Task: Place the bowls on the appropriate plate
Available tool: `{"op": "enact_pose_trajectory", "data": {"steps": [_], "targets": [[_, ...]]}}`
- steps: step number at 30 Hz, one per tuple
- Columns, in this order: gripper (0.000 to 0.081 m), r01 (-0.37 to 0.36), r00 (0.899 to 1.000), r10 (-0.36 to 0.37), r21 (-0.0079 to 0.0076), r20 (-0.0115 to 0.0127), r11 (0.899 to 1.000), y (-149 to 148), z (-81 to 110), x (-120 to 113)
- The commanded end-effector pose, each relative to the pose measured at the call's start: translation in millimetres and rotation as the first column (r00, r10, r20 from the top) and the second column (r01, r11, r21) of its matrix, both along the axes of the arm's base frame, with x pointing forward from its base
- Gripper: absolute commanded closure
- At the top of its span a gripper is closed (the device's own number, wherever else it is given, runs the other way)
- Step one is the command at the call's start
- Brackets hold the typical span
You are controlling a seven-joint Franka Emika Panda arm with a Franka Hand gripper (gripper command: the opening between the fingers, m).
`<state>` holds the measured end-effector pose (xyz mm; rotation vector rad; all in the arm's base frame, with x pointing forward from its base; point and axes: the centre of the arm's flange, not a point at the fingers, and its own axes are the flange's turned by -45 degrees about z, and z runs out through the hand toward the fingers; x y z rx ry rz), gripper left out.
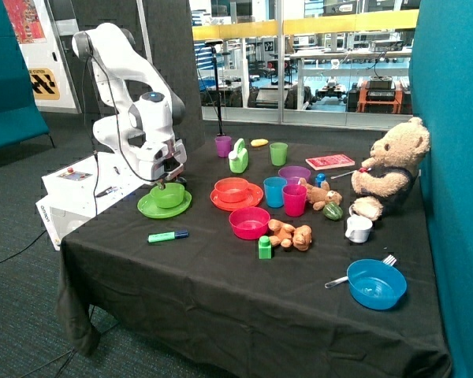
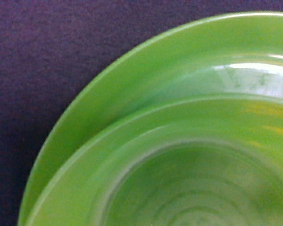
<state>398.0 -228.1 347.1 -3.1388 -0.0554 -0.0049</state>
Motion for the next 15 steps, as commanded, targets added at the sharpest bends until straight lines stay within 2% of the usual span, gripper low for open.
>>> {"op": "enact_pose_trajectory", "data": {"steps": [1, 15], "targets": [[0.0330, 0.003, 1.000, -0.003, -0.0023, -0.0031, 1.000, 6, 4.6, 4], [0.0323, -0.070, 0.998, 0.070, -0.0023, -0.0031, 0.998, 27, 17.9, 12]]}}
